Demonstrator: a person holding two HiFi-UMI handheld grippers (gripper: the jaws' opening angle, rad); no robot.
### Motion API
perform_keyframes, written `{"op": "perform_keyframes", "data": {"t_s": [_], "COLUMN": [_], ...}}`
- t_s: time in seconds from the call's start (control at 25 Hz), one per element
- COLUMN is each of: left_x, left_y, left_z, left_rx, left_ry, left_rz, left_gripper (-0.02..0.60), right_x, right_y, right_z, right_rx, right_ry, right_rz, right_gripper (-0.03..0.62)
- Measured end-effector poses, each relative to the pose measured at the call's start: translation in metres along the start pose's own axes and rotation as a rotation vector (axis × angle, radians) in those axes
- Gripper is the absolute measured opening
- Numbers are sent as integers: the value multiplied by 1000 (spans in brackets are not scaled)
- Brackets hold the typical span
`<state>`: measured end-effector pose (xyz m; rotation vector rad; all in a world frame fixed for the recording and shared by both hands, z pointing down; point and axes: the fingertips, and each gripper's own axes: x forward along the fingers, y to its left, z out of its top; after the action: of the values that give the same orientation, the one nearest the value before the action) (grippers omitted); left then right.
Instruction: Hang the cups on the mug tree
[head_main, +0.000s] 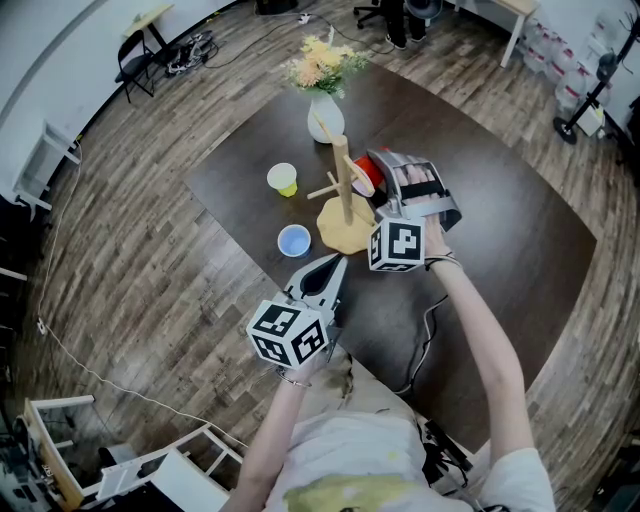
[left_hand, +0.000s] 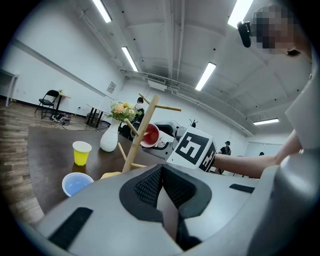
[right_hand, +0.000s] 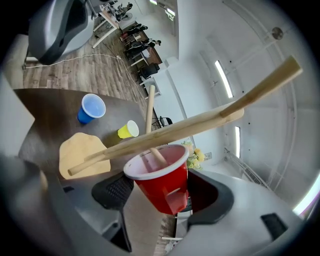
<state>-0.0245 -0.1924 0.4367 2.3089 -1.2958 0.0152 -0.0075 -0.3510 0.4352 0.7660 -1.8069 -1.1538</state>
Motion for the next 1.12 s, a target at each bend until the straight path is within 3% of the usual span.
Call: {"op": "perform_keyframes", "data": {"t_s": [0.4,1.12], "left_x": [-5,-10], "left_y": [4,-4], "left_z": [2,8], "left_rx": [-5,2], "left_ry": [-8,-24], "left_rz": [-6,-56], "left_gripper": [23,23], "right_x": [-6,-38], "right_y": [4,6], "right_z": [7,13], "right_rx": [40,142], "right_ry": [-27,-36], "right_rz": [-6,-40], "right_gripper": [357,359]}}
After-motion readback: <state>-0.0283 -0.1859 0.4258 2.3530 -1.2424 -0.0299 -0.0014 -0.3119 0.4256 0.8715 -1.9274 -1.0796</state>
